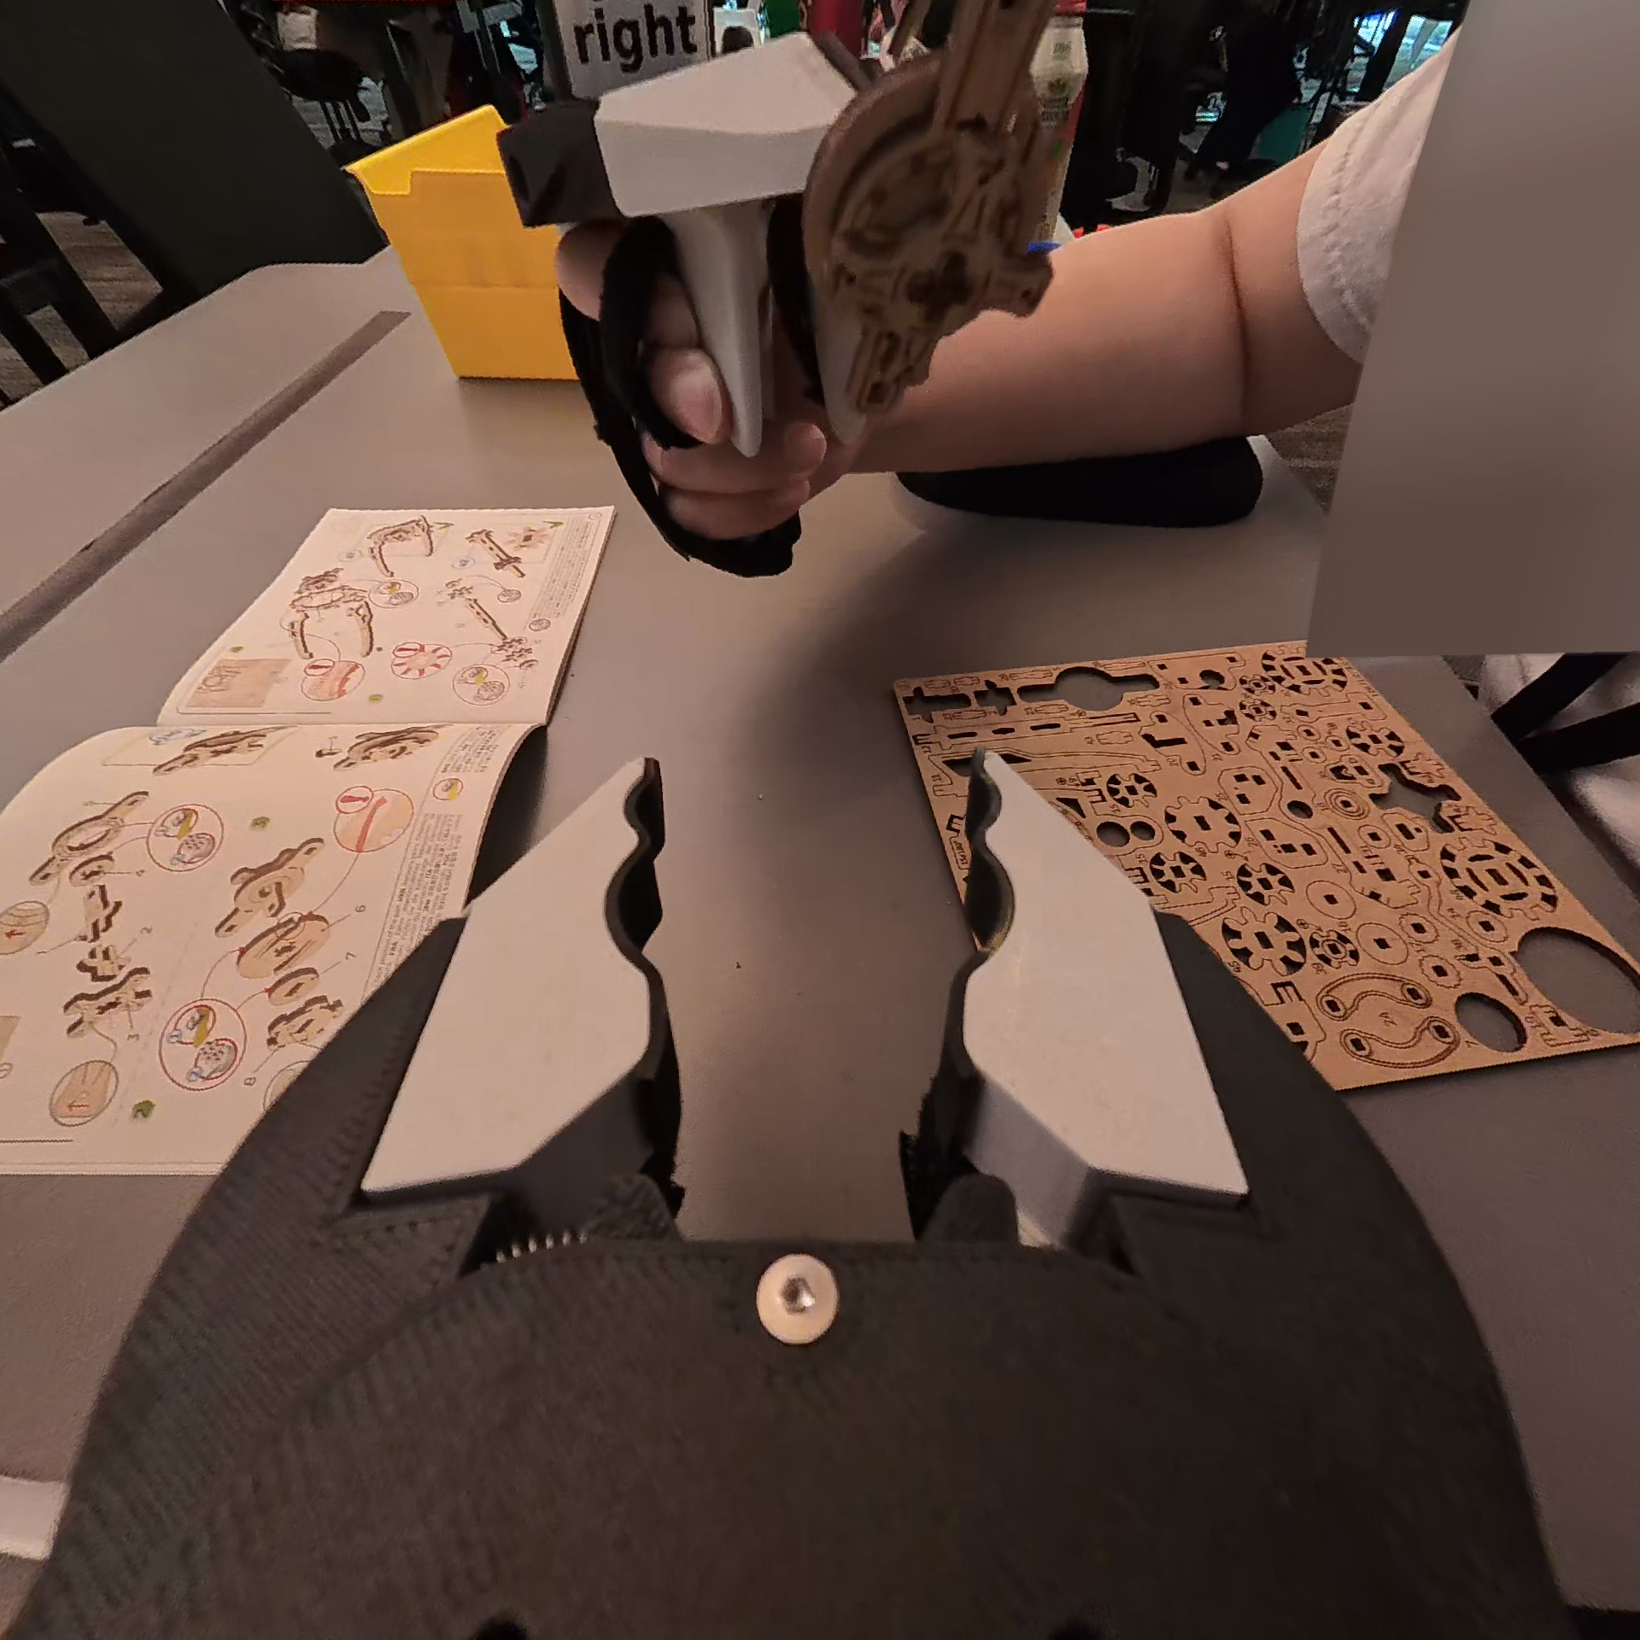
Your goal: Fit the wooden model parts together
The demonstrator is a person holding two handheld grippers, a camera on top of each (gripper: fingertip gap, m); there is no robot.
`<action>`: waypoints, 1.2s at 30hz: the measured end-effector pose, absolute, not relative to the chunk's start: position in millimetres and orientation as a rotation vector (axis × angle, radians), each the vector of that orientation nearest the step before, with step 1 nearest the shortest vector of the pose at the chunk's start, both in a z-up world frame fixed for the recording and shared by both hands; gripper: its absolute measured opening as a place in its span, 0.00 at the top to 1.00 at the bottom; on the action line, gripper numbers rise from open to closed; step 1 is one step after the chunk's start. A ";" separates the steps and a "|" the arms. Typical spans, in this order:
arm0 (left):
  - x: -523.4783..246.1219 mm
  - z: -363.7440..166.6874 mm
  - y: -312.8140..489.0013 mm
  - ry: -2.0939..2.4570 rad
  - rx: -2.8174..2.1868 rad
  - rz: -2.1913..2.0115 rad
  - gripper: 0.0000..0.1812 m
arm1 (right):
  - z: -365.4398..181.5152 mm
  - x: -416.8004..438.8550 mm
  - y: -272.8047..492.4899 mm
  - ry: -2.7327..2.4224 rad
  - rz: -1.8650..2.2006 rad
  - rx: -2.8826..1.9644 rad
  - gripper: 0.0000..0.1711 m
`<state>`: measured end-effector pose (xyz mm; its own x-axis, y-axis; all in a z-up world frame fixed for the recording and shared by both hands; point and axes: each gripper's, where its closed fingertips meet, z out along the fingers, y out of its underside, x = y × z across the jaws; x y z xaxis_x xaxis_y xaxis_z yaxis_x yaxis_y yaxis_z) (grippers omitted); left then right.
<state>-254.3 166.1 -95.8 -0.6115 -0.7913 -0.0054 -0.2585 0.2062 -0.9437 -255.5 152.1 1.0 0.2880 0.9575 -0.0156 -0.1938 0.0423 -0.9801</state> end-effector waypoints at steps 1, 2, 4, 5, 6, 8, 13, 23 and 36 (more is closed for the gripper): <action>-254.3 -96.1 165.8 1.990 -0.971 -1.405 0.63 | 0.9 -255.1 152.3 -0.856 1.072 -1.177 0.98; -254.5 -96.2 165.5 1.992 -0.969 -1.405 0.63 | 0.4 -255.0 152.5 -0.857 1.073 -1.179 0.98; -254.5 -96.7 165.0 1.996 -0.967 -1.402 0.63 | -0.8 -255.1 152.8 -0.861 1.070 -1.184 0.98; -254.6 -96.8 164.7 1.997 -0.966 -1.401 0.63 | -1.1 -255.2 152.7 -0.862 1.070 -1.185 0.98; -254.6 -96.7 164.6 1.997 -0.965 -1.402 0.63 | -1.6 -255.4 152.9 -0.863 1.068 -1.187 0.98; -254.8 -96.3 164.4 1.996 -0.962 -1.404 0.63 | -3.0 -255.5 153.5 -0.865 1.065 -1.195 0.98; -254.7 -96.2 164.7 1.995 -0.964 -1.406 0.63 | -6.1 -255.7 154.6 -0.872 1.056 -1.209 0.98; -250.6 -105.4 173.7 1.995 -1.045 -1.375 0.62 | -64.0 -246.5 183.8 -1.078 0.509 -1.584 0.98; -247.6 -128.8 180.2 2.080 -1.109 -1.219 0.62 | -138.8 -245.3 181.4 -1.082 0.557 -2.143 0.98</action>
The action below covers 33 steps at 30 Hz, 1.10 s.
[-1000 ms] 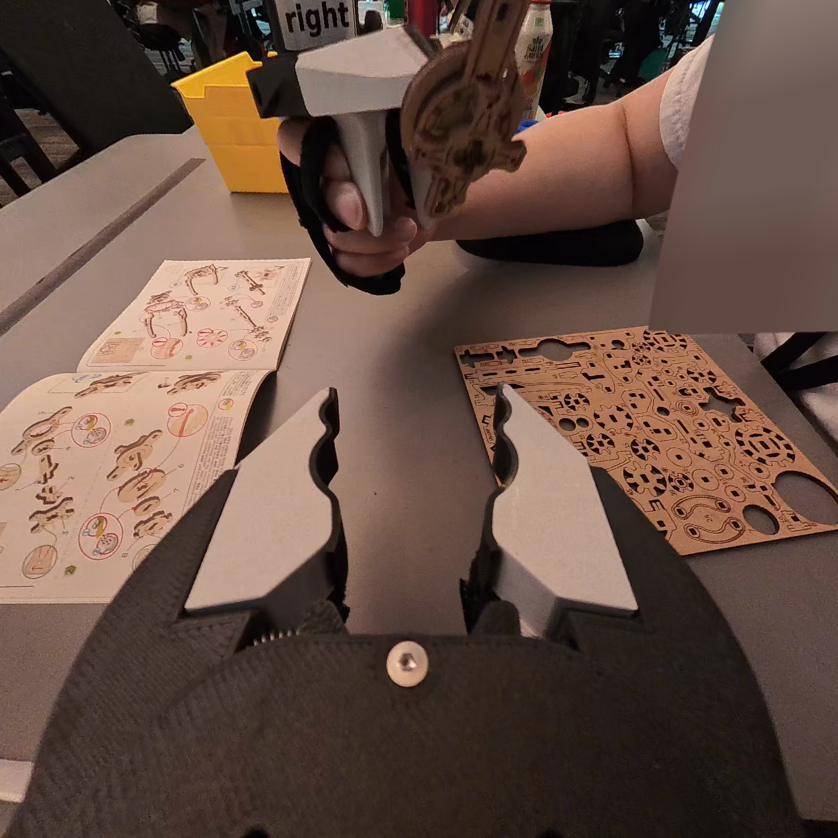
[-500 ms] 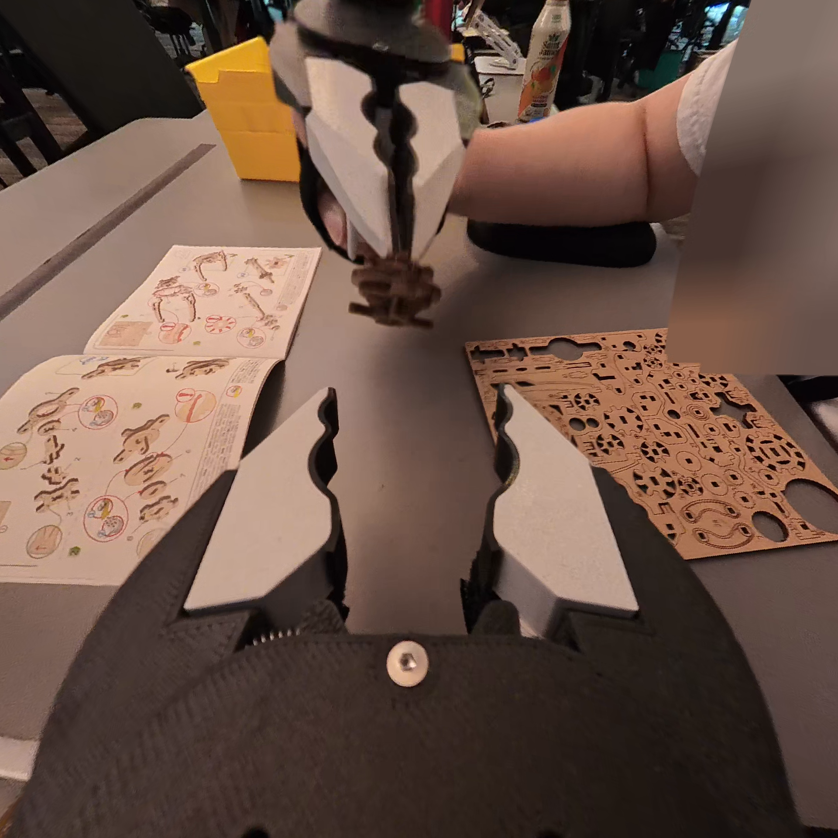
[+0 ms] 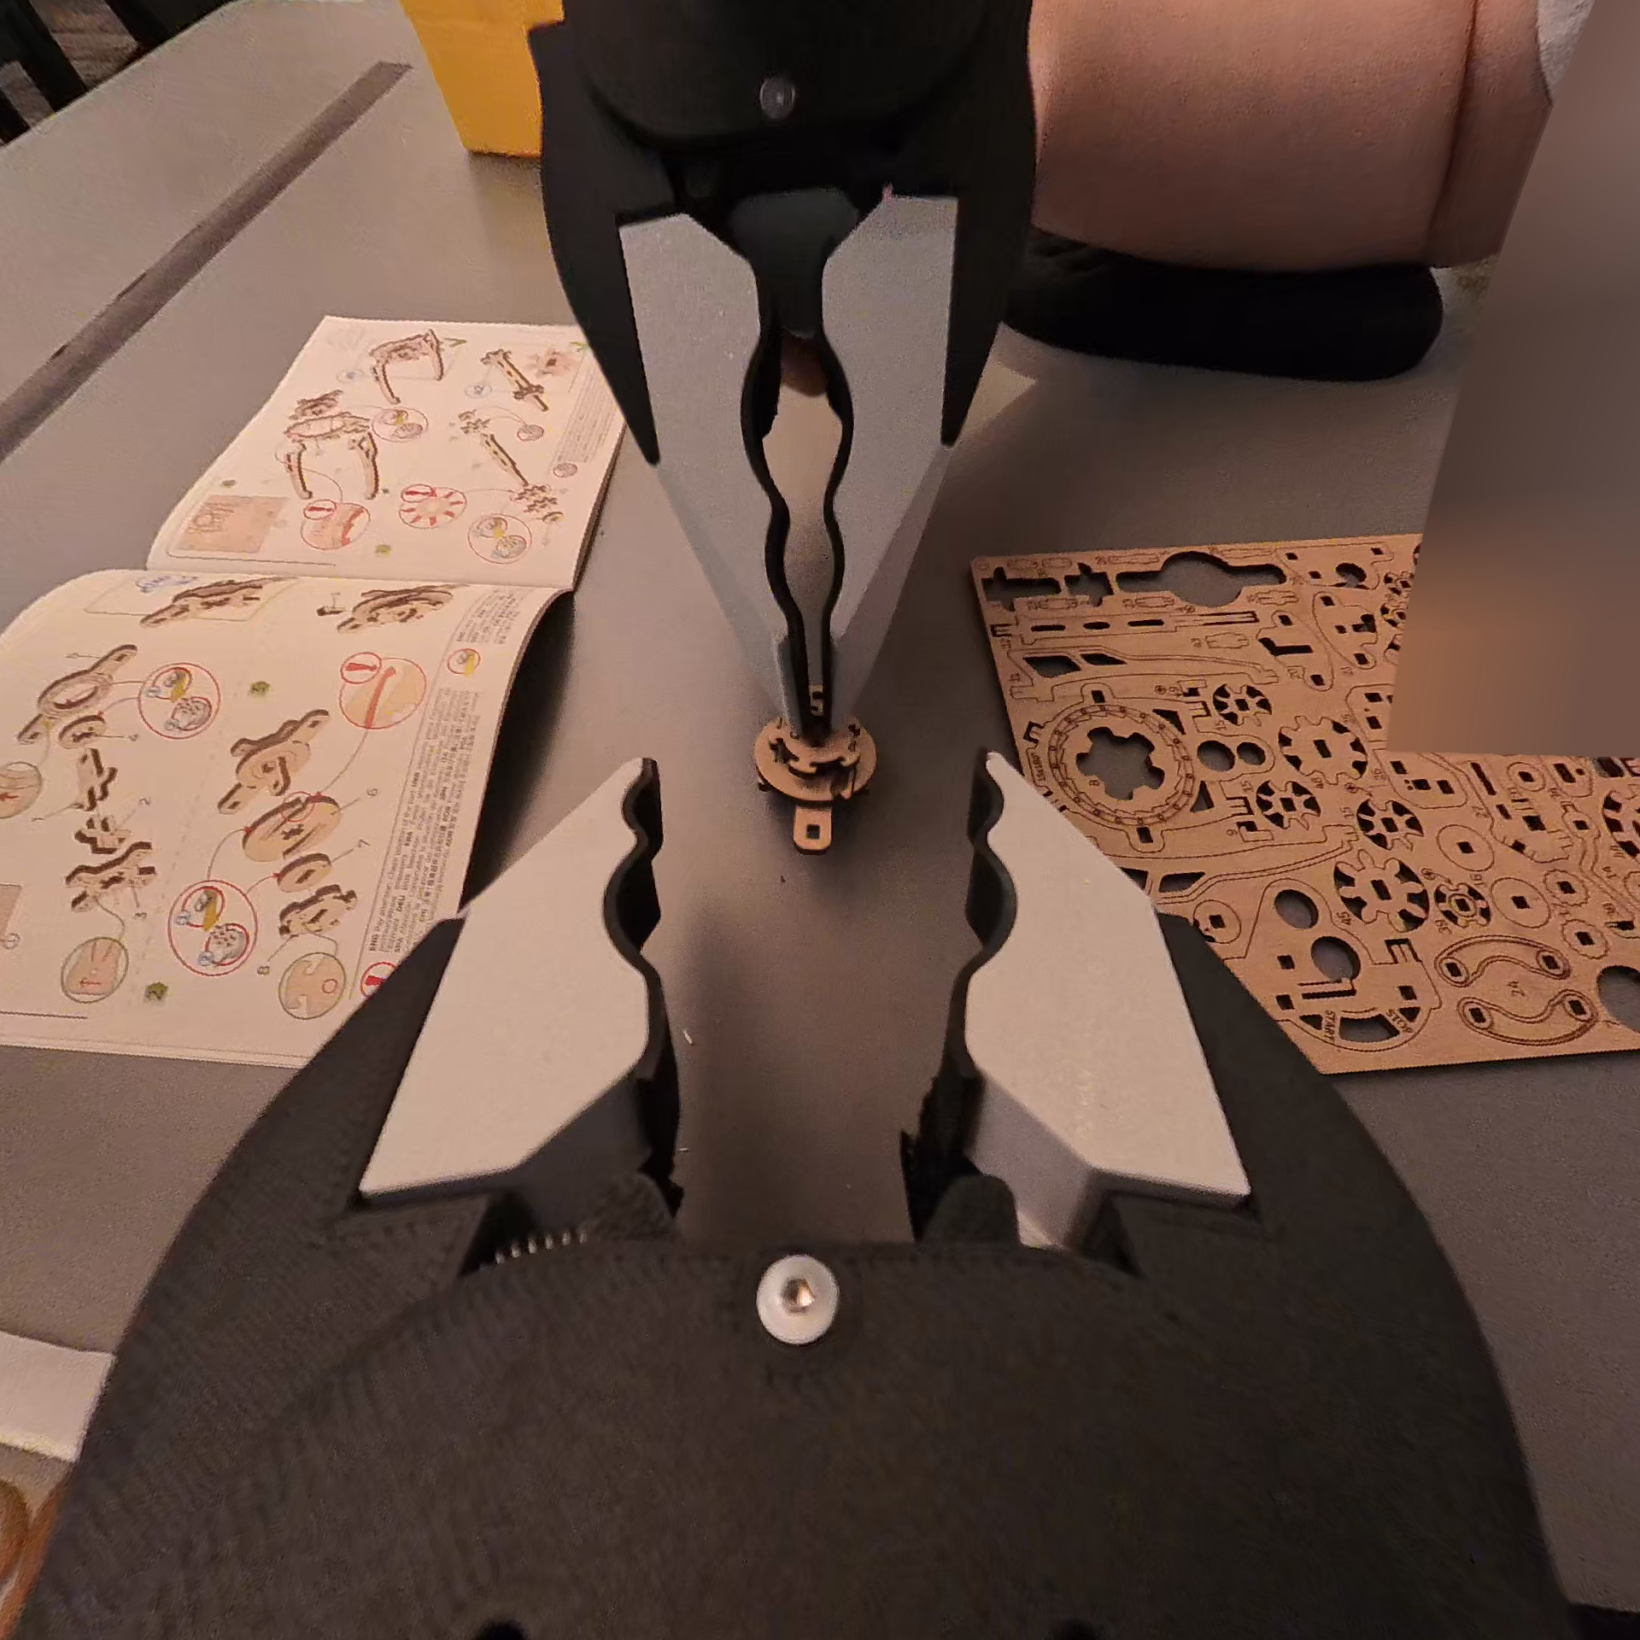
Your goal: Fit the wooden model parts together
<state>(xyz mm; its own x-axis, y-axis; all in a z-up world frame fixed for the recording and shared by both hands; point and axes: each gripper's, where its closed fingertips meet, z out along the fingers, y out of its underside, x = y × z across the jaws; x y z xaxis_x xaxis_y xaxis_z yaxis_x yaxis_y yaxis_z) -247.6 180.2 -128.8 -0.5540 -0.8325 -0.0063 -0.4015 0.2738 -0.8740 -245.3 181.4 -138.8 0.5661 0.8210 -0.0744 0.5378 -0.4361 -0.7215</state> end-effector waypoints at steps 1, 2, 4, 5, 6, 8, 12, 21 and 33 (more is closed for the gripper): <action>-247.8 -129.4 180.1 2.083 -1.112 -1.217 0.62 | -141.7 -245.1 180.7 -1.088 0.558 -2.156 0.98; -247.8 -129.9 180.1 2.086 -1.114 -1.215 0.62 | -143.4 -245.6 180.3 -1.093 0.558 -2.159 0.98; -247.9 -130.3 180.0 2.089 -1.115 -1.215 0.62 | -143.1 -247.1 180.7 -1.085 0.567 -2.159 0.98; -248.1 -130.3 179.9 2.090 -1.114 -1.216 0.62 | -143.2 -247.1 180.7 -1.086 0.568 -2.161 0.98; -248.1 -130.2 179.8 2.090 -1.114 -1.217 0.62 | -143.1 -247.5 180.1 -1.091 0.569 -2.158 0.98; -248.2 -130.1 179.7 2.091 -1.114 -1.218 0.62 | -142.6 -248.4 179.9 -1.094 0.571 -2.153 0.97; -248.3 -130.4 179.6 2.094 -1.115 -1.219 0.62 | -142.3 -251.0 180.0 -1.091 0.579 -2.149 0.96; -248.4 -130.3 179.5 2.095 -1.116 -1.223 0.62 | -143.4 -252.0 183.4 -1.055 0.579 -2.158 0.97; -248.9 -130.7 178.9 2.100 -1.114 -1.225 0.62 | -144.7 -251.3 180.9 -1.053 0.596 -2.161 0.97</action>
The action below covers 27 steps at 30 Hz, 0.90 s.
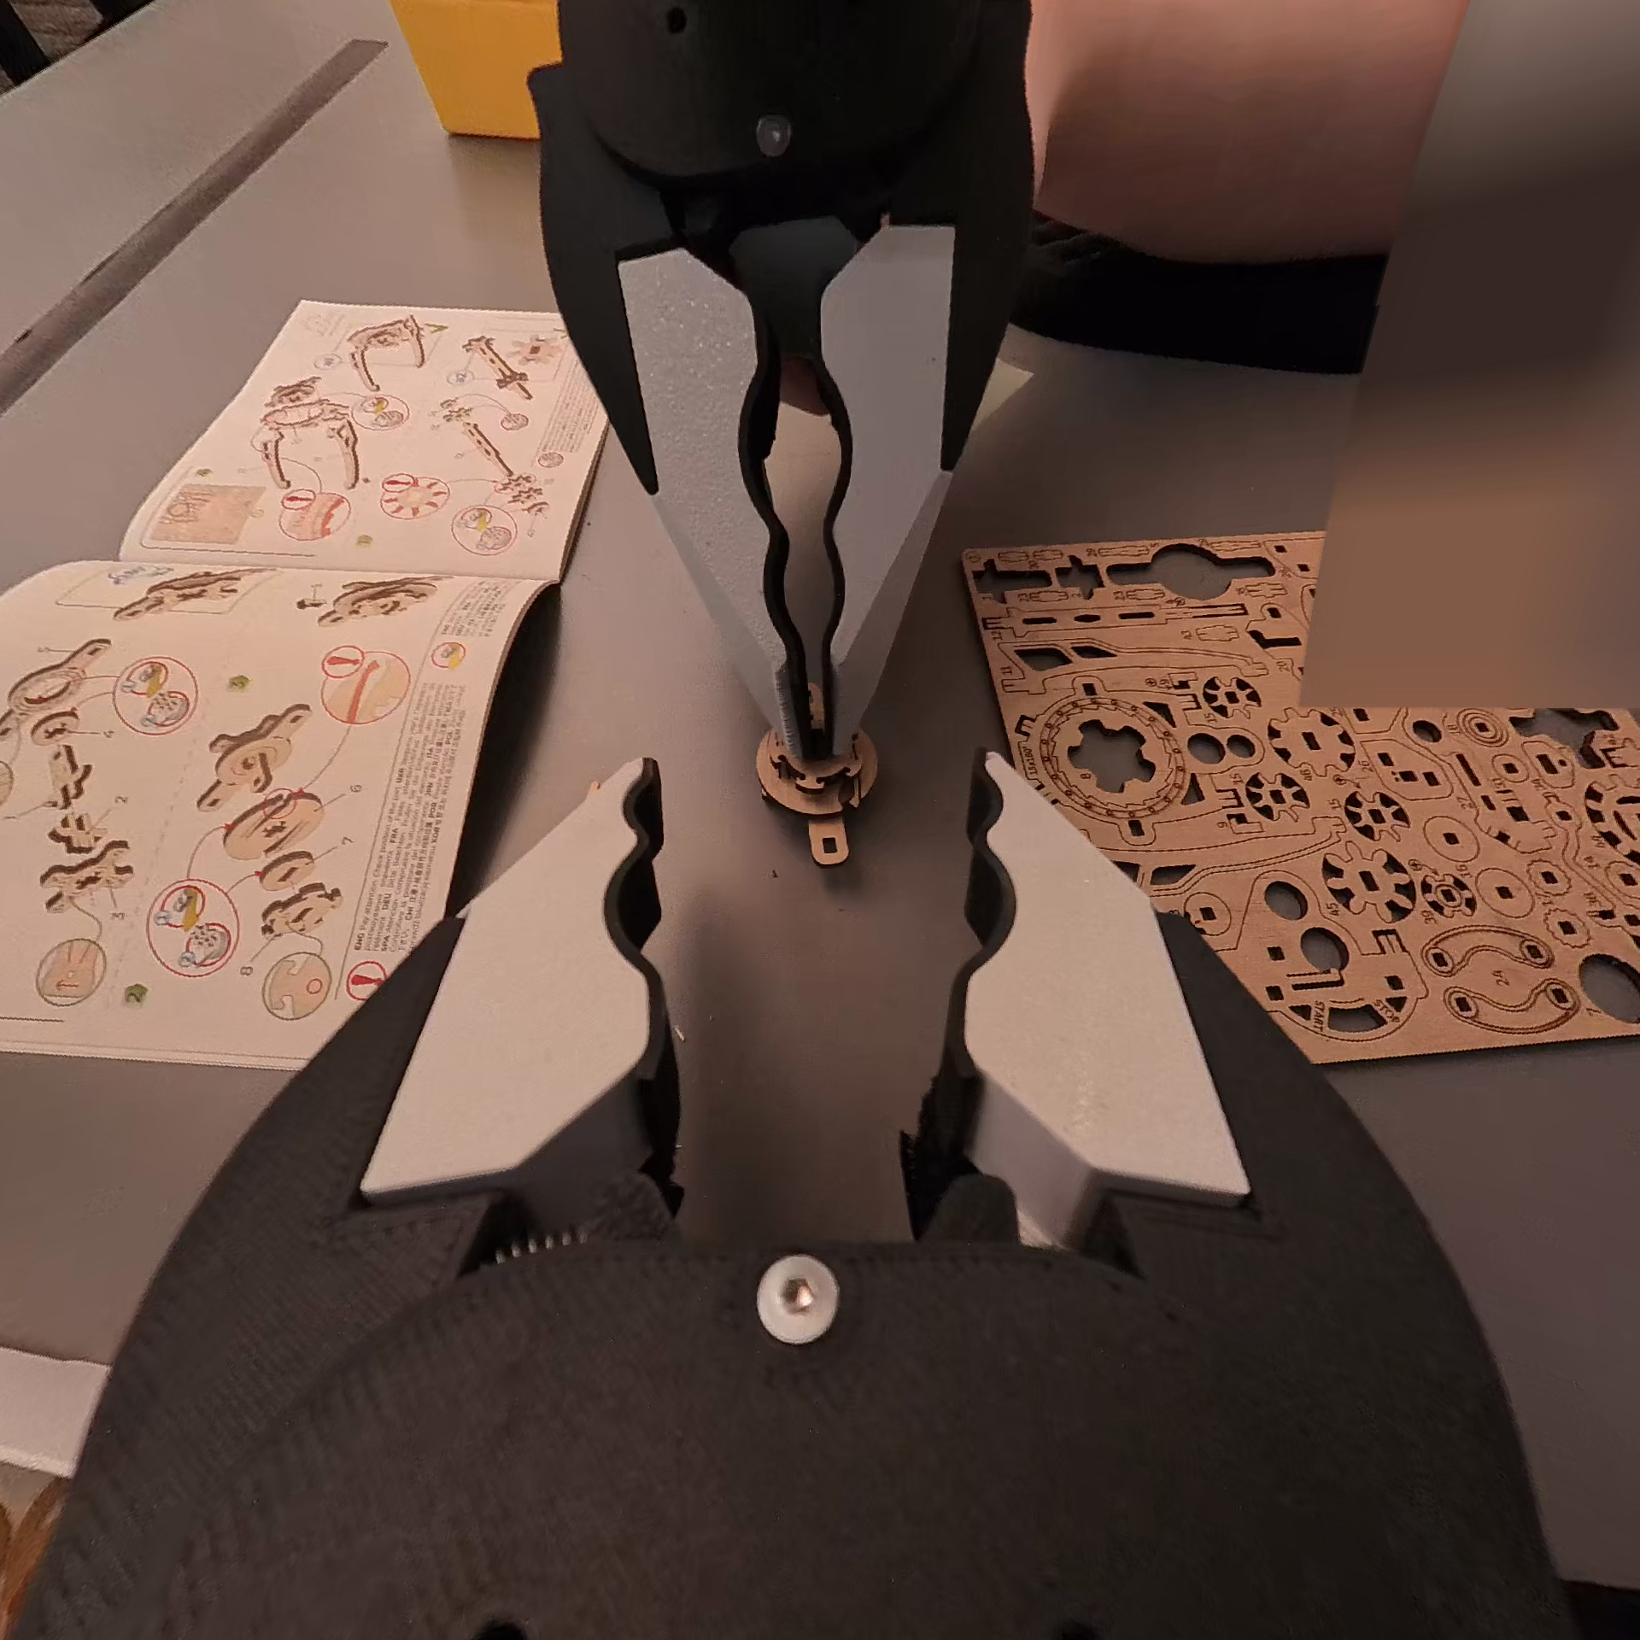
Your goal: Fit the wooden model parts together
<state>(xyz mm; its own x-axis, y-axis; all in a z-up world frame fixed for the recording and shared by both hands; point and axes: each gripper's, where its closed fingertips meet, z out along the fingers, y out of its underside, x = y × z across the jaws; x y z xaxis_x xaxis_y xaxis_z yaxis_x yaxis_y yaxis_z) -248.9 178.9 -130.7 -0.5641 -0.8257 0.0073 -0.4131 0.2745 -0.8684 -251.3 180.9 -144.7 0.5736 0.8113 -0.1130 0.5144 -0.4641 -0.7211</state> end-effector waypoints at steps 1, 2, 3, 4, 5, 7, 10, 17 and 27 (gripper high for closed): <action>-248.9 -130.7 178.8 2.101 -1.114 -1.224 0.62 | -144.7 -251.3 180.9 -1.055 0.589 -2.162 0.97; -249.0 -130.9 178.8 2.101 -1.113 -1.223 0.62 | -144.6 -251.5 180.8 -1.058 0.581 -2.161 0.97; -249.0 -130.9 178.8 2.101 -1.113 -1.222 0.62 | -144.6 -251.5 180.9 -1.056 0.577 -2.163 0.97; -249.0 -130.9 178.7 2.101 -1.113 -1.222 0.62 | -144.5 -251.5 181.0 -1.052 0.574 -2.165 0.97; -249.1 -130.9 178.7 2.101 -1.113 -1.222 0.62 | -144.3 -251.7 180.8 -1.049 0.574 -2.166 0.97; -249.3 -130.7 178.7 2.100 -1.113 -1.224 0.62 | -143.8 -253.0 179.1 -1.036 0.615 -2.174 0.96; -249.4 -130.7 178.9 2.101 -1.118 -1.229 0.62 | -140.7 -257.6 177.0 -1.008 0.699 -2.175 0.93; -249.6 -131.2 178.8 2.104 -1.125 -1.234 0.62 | -123.6 -245.4 180.3 -1.009 0.649 -2.086 0.90; -249.1 -151.3 176.5 2.186 -1.080 -1.013 0.61 | -131.3 -229.7 175.6 -1.036 0.785 -1.982 0.86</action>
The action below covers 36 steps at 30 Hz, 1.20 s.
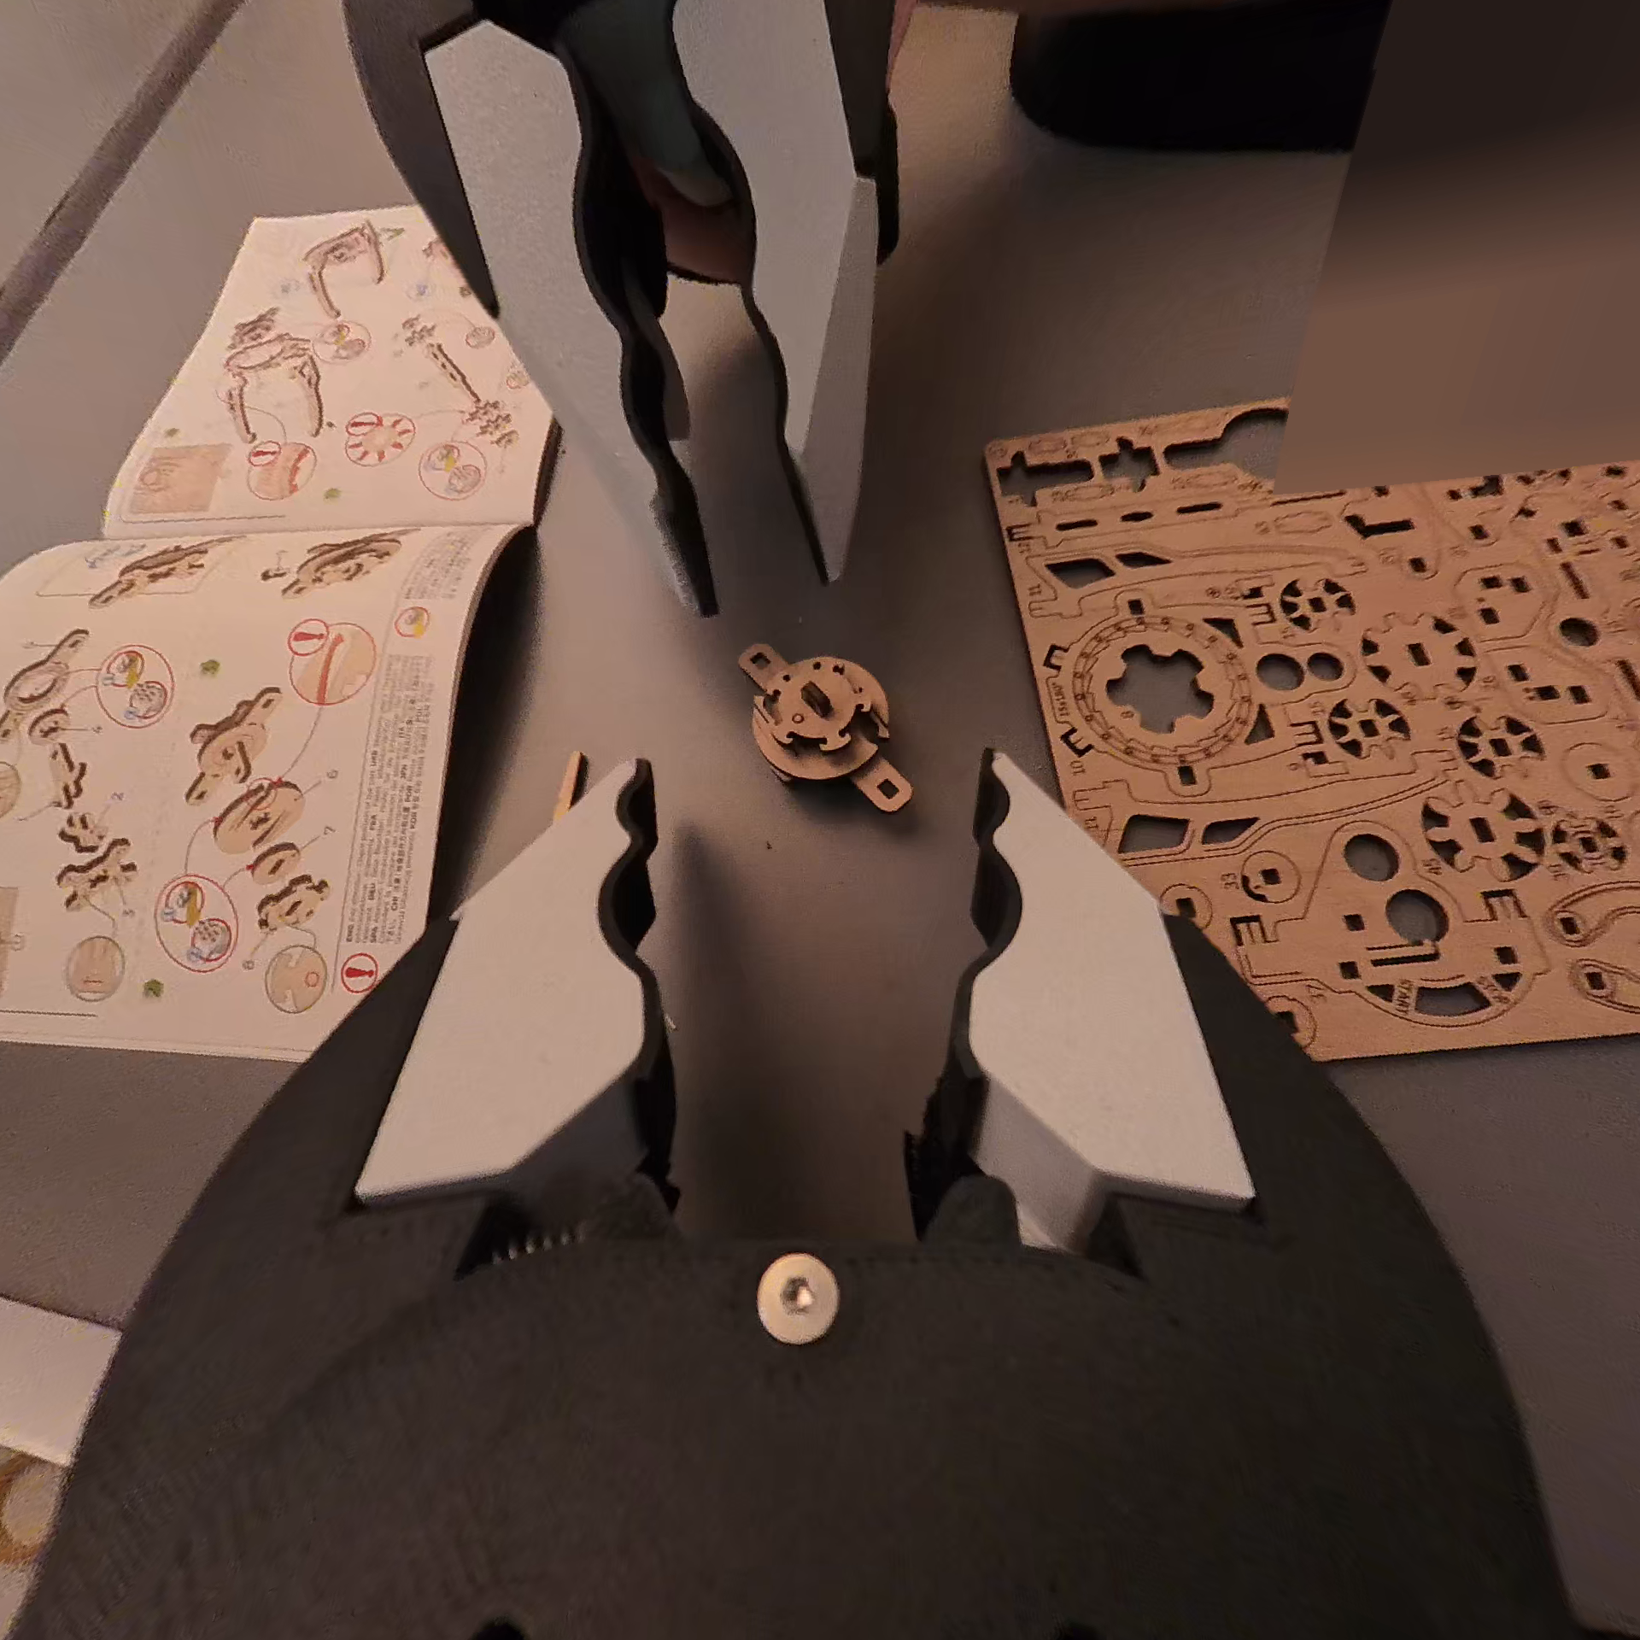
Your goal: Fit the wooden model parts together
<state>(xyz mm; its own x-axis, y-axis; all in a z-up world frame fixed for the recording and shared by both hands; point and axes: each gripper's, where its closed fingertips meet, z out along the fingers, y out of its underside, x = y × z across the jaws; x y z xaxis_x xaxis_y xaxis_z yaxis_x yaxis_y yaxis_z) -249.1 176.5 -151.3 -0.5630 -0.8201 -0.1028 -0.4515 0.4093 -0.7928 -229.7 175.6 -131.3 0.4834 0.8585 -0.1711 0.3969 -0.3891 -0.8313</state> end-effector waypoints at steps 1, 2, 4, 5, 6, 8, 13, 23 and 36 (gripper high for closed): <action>-248.8 -153.3 177.0 2.190 -1.078 -0.988 0.60 | -133.0 -229.6 176.5 -1.046 0.764 -1.980 0.85; -248.5 -155.5 177.7 2.194 -1.077 -0.962 0.60 | -135.3 -230.2 176.6 -1.061 0.747 -1.978 0.84; -247.9 -158.2 179.3 2.195 -1.072 -0.919 0.62 | -140.9 -232.4 174.9 -1.090 0.737 -1.989 0.83; -247.5 -157.8 180.0 2.189 -1.071 -0.915 0.62 | -144.1 -232.9 173.8 -1.101 0.735 -2.001 0.83; -247.1 -157.7 181.3 2.183 -1.076 -0.911 0.62 | -146.8 -233.4 173.0 -1.113 0.731 -2.009 0.83; -246.6 -157.7 183.5 2.178 -1.093 -0.913 0.64 | -151.2 -233.1 172.3 -1.130 0.716 -2.020 0.83; -245.5 -158.5 189.6 2.167 -1.138 -0.913 0.67 | -152.8 -231.2 173.3 -1.134 0.696 -2.020 0.83; -246.7 -159.0 189.5 2.177 -1.137 -0.918 0.72 | -150.0 -232.5 174.6 -1.116 0.720 -1.998 0.84; -246.3 -159.2 192.9 2.170 -1.165 -0.920 0.76 | -151.3 -233.3 172.1 -1.128 0.734 -1.998 0.85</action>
